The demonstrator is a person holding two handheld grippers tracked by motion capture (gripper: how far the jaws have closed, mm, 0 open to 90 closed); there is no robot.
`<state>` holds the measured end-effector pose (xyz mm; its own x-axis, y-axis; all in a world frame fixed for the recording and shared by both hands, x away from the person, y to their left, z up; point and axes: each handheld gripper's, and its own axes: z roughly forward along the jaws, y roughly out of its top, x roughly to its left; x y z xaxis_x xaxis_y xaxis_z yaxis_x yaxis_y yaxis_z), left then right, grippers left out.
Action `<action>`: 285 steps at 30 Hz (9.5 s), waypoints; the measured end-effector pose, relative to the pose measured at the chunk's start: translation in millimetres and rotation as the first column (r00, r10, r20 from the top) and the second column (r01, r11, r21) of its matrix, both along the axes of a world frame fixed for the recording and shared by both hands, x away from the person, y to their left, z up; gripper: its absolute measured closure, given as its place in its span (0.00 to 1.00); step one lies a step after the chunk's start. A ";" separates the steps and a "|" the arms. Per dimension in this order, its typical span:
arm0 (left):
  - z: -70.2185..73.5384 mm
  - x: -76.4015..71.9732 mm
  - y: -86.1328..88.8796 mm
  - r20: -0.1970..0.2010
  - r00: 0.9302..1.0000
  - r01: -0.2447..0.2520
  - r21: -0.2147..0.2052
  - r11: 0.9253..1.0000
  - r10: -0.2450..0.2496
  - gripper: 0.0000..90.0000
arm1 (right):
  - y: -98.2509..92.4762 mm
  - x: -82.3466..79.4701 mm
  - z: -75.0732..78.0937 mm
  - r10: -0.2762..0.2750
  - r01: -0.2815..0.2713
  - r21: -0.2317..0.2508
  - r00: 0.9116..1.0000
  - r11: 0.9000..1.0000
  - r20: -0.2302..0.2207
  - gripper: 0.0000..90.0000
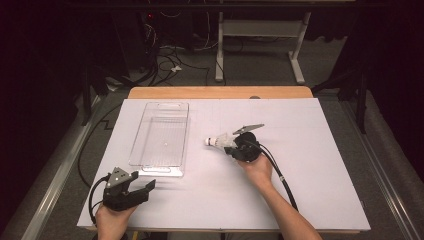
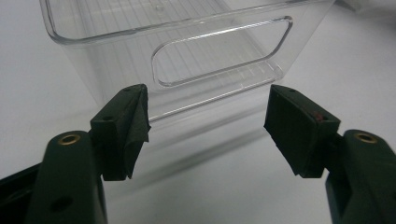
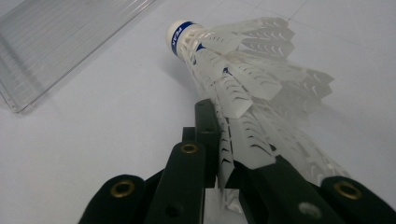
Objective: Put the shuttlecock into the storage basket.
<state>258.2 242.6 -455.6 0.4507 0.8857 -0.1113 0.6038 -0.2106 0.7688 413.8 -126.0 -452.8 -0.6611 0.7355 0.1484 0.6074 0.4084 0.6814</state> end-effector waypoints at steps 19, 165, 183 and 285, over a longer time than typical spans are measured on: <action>0.4 -0.6 1.2 -0.002 1.000 0.003 -0.003 1.000 -0.003 0.35 | -7.0 -4.7 14.4 0.023 -0.023 -0.039 1.000 0.999 0.009 1.00; -1.7 1.5 5.8 -0.013 0.999 0.029 -0.028 0.999 -0.030 0.35 | 176.4 69.9 63.9 0.223 -0.225 -0.054 0.974 0.973 -0.037 0.99; -1.7 1.6 4.4 -0.013 0.999 0.036 -0.019 0.999 -0.037 0.35 | 194.5 78.3 48.9 0.231 -0.238 -0.106 0.970 0.966 -0.070 0.99; -1.6 1.6 1.5 -0.009 0.999 0.039 0.005 0.999 -0.039 0.35 | 182.9 88.6 45.9 0.214 -0.234 -0.161 0.968 0.959 -0.134 0.76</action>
